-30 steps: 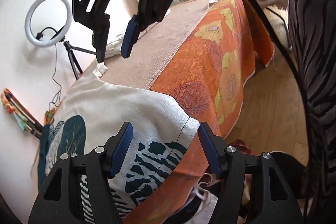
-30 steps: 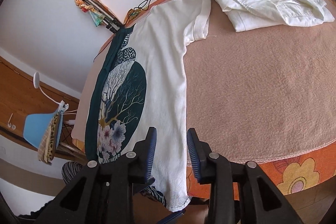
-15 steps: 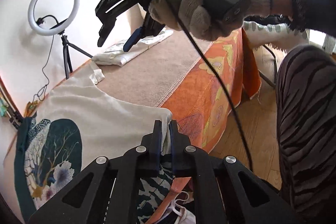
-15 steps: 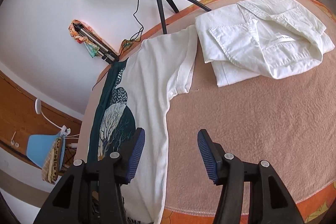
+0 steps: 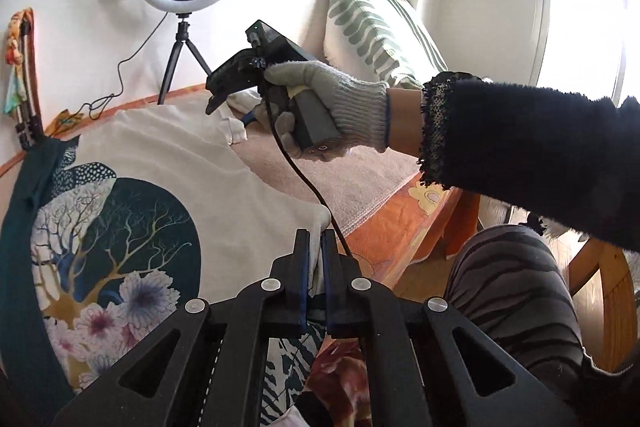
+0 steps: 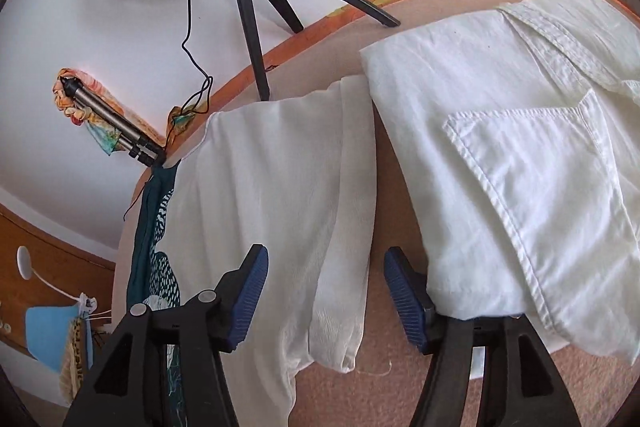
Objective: Fold small clothes
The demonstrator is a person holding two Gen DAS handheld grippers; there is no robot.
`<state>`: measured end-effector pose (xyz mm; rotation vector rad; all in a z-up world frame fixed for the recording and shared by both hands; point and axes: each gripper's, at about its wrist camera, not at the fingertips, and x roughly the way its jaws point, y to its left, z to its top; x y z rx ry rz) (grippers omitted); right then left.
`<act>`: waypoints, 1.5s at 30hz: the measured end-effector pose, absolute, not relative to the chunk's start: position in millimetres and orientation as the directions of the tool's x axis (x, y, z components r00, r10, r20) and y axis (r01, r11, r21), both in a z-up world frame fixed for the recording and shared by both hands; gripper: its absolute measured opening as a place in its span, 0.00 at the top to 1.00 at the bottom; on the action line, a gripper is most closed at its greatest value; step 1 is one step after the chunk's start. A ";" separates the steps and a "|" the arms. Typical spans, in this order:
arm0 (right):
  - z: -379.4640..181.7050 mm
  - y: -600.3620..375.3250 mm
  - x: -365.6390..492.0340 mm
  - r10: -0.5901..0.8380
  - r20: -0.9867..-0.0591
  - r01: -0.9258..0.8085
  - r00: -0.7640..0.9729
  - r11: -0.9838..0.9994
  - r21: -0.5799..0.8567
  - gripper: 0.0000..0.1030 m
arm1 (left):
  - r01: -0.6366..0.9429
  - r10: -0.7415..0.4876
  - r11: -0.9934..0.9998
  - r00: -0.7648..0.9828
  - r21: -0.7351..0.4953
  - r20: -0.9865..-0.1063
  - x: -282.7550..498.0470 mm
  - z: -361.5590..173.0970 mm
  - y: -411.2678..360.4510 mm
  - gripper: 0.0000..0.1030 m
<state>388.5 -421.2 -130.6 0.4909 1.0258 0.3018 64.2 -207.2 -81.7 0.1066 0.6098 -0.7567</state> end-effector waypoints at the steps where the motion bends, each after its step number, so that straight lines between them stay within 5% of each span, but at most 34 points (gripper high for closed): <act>1: -130.2 -417.1 392.4 0.445 -0.746 -0.017 0.496 0.864 0.504 0.40 | 0.667 -0.614 0.733 0.563 -0.135 -0.553 66.2 -82.7 -205.8 0.96; 2: -129.7 -413.9 395.5 0.430 -0.752 -0.020 0.499 0.874 0.486 0.56 | 0.661 -0.617 0.735 0.560 -0.150 -0.553 67.3 -84.0 -204.3 0.96; 3: -130.5 -411.2 399.3 0.428 -0.759 -0.026 0.491 0.878 0.478 0.84 | 0.655 -0.620 0.737 0.557 -0.166 -0.553 66.9 -85.2 -202.6 0.96; 6: -129.2 -404.4 409.1 0.421 -0.772 -0.027 0.476 0.884 0.466 0.98 | 0.630 -0.629 0.745 0.554 -0.219 -0.546 68.6 -88.5 -193.9 0.96; 21: -38.0 -252.8 428.9 0.309 -0.807 -0.291 0.502 0.940 0.179 0.99 | 0.493 -0.589 0.806 0.616 -0.327 -0.523 68.6 -90.9 -119.9 0.96; 38: -80.6 -49.7 420.6 0.187 -0.881 -0.554 0.435 0.826 -0.098 0.99 | 0.350 -0.535 0.843 0.627 -0.408 -0.567 70.5 -115.4 -60.0 0.96; 40: -84.2 -47.4 422.4 0.185 -0.883 -0.555 0.431 0.826 -0.098 0.99 | 0.355 -0.541 0.840 0.611 -0.410 -0.578 69.7 -115.4 -58.8 0.89; 43: -78.5 -54.5 422.7 0.228 -0.884 -0.550 0.407 0.834 -0.038 0.77 | 0.328 -0.499 0.866 0.621 -0.378 -0.604 62.9 -110.7 -54.1 0.67; 45: -63.6 -66.6 417.7 0.285 -0.859 -0.542 0.425 0.840 0.010 0.65 | 0.329 -0.491 0.870 0.631 -0.367 -0.600 57.2 -105.2 -46.4 0.62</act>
